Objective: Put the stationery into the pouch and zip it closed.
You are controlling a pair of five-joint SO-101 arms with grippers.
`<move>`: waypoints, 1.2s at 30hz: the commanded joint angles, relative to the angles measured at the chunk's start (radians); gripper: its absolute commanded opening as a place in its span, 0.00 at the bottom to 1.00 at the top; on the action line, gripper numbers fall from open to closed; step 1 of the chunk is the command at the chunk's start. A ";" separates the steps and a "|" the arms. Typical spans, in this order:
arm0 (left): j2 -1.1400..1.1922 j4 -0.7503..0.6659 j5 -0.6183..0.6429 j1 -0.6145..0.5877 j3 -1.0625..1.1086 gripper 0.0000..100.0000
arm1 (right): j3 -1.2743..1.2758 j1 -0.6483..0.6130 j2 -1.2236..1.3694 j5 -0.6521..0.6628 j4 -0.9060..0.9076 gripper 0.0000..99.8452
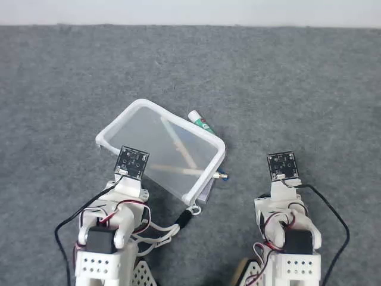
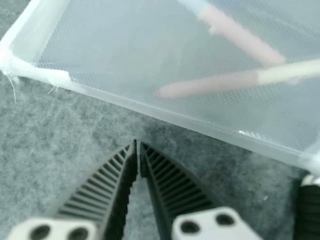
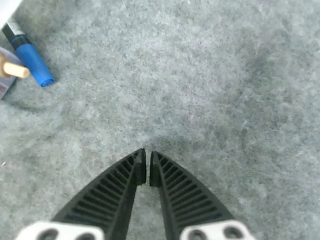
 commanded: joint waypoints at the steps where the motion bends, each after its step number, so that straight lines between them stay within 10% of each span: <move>1: -0.021 0.003 -0.003 -0.006 -0.113 0.01 | 0.020 0.004 -0.008 -0.014 0.004 0.01; 25: -0.021 -0.081 -0.005 -0.221 -0.160 0.01 | -0.525 -0.004 0.007 -0.032 0.013 0.01; 36: -0.021 -0.012 -0.002 -0.222 -0.209 0.01 | -0.690 -0.349 0.464 -0.221 0.110 0.01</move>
